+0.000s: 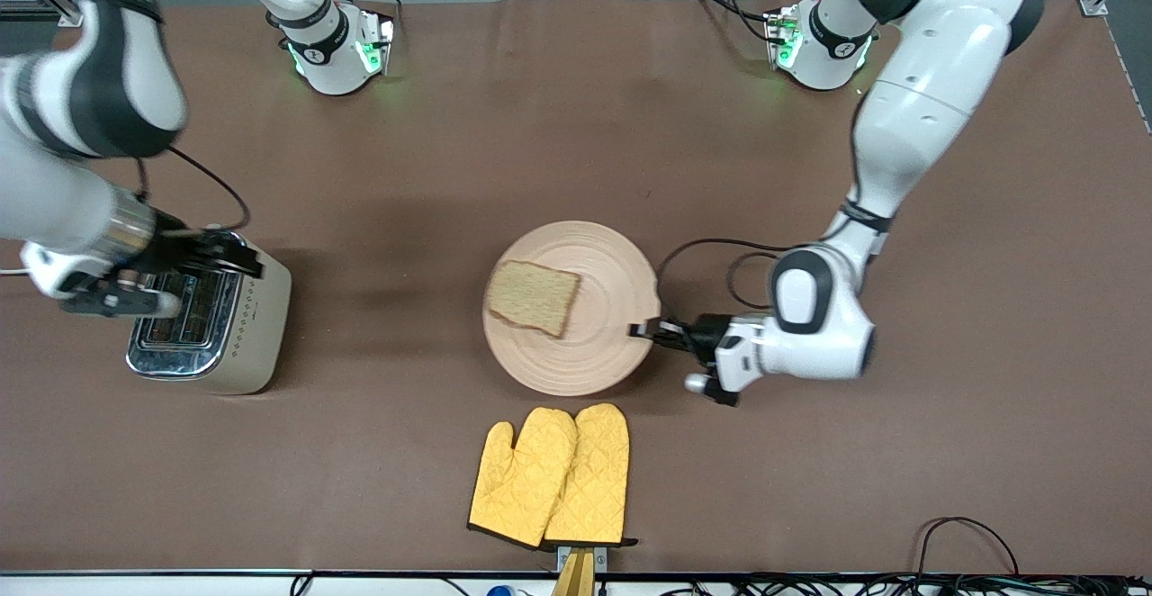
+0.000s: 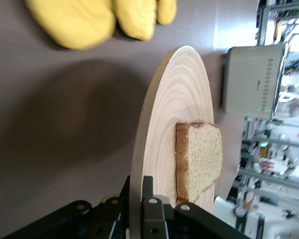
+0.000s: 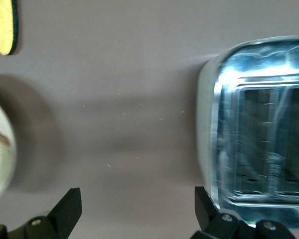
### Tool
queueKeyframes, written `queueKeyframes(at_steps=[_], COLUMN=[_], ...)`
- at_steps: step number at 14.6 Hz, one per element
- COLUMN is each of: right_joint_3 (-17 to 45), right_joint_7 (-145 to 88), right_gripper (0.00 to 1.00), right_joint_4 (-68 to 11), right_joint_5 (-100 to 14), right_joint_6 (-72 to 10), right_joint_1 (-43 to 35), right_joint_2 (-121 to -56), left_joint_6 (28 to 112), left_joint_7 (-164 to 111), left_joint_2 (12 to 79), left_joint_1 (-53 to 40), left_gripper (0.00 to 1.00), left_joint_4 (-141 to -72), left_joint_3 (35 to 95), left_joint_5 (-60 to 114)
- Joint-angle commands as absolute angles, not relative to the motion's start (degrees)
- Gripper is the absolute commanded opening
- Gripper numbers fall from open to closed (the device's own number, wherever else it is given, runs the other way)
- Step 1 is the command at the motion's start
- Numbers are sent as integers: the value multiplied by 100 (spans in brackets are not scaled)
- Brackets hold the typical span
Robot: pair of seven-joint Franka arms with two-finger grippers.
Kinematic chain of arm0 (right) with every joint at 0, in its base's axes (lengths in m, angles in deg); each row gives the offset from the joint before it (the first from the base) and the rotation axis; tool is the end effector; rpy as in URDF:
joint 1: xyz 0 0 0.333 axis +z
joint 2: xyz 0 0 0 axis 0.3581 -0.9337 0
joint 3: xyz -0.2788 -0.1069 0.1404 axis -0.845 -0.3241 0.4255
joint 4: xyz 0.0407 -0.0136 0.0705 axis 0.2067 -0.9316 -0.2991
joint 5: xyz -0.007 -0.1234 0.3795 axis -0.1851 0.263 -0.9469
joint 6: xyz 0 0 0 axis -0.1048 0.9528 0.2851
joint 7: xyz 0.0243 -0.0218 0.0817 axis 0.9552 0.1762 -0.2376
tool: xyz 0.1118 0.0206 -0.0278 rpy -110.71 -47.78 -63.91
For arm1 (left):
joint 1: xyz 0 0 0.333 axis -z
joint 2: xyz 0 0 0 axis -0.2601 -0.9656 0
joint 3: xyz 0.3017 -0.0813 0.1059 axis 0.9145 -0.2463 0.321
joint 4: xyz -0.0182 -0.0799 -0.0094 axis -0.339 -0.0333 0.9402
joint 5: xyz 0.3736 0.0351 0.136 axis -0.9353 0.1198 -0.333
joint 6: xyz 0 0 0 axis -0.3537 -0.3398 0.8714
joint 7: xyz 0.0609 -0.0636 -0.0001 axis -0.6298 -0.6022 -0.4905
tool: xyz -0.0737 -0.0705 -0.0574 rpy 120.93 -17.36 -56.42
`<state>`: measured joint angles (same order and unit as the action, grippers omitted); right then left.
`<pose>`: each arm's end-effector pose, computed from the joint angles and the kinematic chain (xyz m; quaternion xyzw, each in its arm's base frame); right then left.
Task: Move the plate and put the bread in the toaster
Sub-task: 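Slide the plate toward the toaster while the right gripper reaches the bread, then release the plate with the left gripper while the right gripper grasps bread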
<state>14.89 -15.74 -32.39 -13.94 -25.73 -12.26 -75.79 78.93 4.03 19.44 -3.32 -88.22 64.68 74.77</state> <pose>0.6119 0.0595 0.4363 -0.9965 0.0534 0.0373 0.0531 0.6543 -0.3634 0.1887 0.8725 -0.0680 -0.0732 0.4783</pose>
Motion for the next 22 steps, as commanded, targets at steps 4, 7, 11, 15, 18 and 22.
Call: queueKeyframes(at_steps=[4,7,11,15,18,22], right_joint_3=[1447,1447,1447,1447,1447,1438], right_joint_7=[-252,28,302,293,372,399], right_gripper=[100,100,100,100,100,100], right_joint_4=[-4546,-4704,-5153,-5530,-5672,-5742], right_joint_5=[-1788,-1815,-1823,-1823,-1823,-1823], right_joint_6=[-4030,-4092,-4734,-5277,-5481,-5736], right_joint_1=[-518,-359,-42,107,204,371], right_joint_2=[-7774,-7844,-7984,-8020,-8020,-8064], left_joint_6=[9487,9981,9973,9798,9508,8394], left_joint_7=[312,338,435,400,391,400], left_joint_2=[1433,1362,1423,1616,1880,2213], left_joint_1=[960,1296,1191,717,191,-723], left_gripper=[0,2,100,100,100,100], left_joint_4=[-8439,-8411,-8482,-8771,-8999,-9071], left_joint_3=[6472,6472,6534,6534,6534,6534], left_joint_5=[8444,8621,8568,8411,7999,7051])
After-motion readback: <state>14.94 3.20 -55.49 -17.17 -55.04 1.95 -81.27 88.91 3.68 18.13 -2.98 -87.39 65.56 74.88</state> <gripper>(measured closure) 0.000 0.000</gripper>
